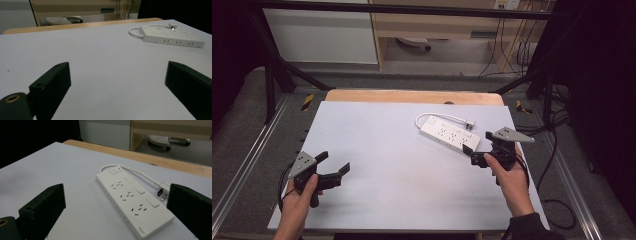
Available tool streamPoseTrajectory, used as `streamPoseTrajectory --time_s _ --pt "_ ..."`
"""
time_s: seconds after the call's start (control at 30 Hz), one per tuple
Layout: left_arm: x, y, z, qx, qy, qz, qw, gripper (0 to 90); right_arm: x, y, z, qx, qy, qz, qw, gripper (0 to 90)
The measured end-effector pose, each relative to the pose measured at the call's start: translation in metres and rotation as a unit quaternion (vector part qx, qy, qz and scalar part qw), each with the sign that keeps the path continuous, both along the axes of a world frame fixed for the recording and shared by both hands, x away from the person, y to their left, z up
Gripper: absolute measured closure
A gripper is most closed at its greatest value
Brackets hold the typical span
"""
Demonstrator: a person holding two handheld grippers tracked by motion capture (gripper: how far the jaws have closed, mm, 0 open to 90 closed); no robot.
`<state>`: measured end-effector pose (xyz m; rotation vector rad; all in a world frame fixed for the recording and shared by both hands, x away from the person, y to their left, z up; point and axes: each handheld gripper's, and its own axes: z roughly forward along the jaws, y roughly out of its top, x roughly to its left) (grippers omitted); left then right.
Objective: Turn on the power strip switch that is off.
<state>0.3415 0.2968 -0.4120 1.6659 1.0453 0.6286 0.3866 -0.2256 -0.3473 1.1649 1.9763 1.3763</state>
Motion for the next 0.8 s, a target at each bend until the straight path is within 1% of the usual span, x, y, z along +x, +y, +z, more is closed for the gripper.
streamPoseTrajectory --time_s 0.03,0.13,0.33,0.47,0.6,0.8 --pt "0.000 0.000 0.000 0.001 0.000 0.000 1.0000 6.5 0.003 0.002 0.003 0.003 -0.004 0.001 1.0000 2.8" --pt "-0.001 0.000 0.000 0.003 0.000 0.002 1.0000 6.5 0.006 0.004 0.006 0.003 -0.008 0.003 1.0000 2.7" --pt "-0.005 0.003 0.000 0.007 0.000 0.003 1.0000 6.5 0.012 0.009 0.013 -0.001 -0.015 0.008 0.9999 2.7" --pt "-0.005 0.003 0.000 0.004 0.001 0.008 1.0000 6.5 0.016 0.011 0.020 -0.003 -0.019 0.007 0.9998 2.8" --pt "-0.003 0.001 -0.001 0.009 0.004 0.001 0.9999 6.5 0.018 0.012 0.023 -0.006 -0.021 0.007 0.9997 2.8" --pt "-0.003 -0.001 -0.002 0.009 0.007 -0.005 0.9999 6.5 0.025 0.017 0.029 -0.012 -0.024 0.007 0.9996 2.8"
